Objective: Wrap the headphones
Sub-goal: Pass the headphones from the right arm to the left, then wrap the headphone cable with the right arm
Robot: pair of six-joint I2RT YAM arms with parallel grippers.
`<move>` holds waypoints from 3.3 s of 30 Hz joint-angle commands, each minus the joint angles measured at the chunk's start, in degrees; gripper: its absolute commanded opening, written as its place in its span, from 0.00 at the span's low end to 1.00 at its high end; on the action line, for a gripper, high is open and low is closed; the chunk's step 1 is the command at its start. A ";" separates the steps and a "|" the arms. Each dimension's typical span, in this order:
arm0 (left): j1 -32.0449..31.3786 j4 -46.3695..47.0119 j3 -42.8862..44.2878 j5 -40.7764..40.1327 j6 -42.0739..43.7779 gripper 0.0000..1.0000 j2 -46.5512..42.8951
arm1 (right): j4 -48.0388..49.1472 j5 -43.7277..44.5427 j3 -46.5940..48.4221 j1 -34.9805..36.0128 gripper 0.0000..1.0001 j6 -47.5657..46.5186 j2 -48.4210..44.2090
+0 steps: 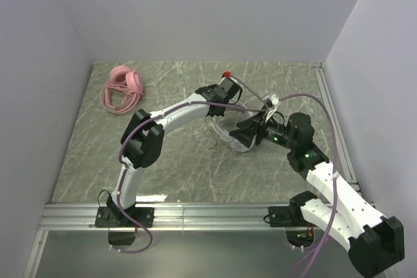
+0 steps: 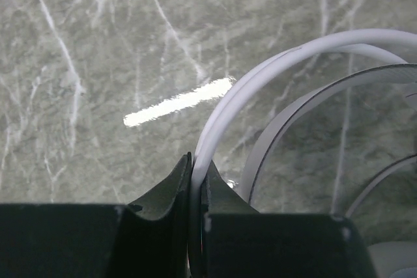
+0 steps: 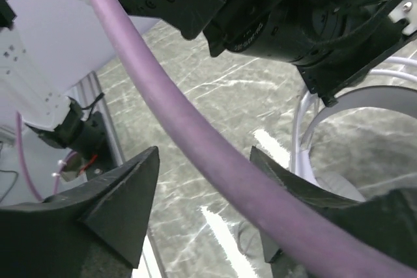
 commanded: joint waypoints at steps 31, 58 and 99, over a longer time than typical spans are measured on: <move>23.06 -7.06 11.08 -2.48 -24.25 0.00 -4.55 | -11.00 18.95 -8.58 -7.23 0.63 9.88 -21.06; 25.09 -4.60 8.98 -0.81 -23.89 0.00 -7.10 | -13.81 8.41 15.67 2.15 0.99 0.75 9.95; 23.33 -6.36 3.71 3.67 -22.84 0.00 -17.65 | 2.96 13.05 13.75 -1.17 0.84 -1.98 21.38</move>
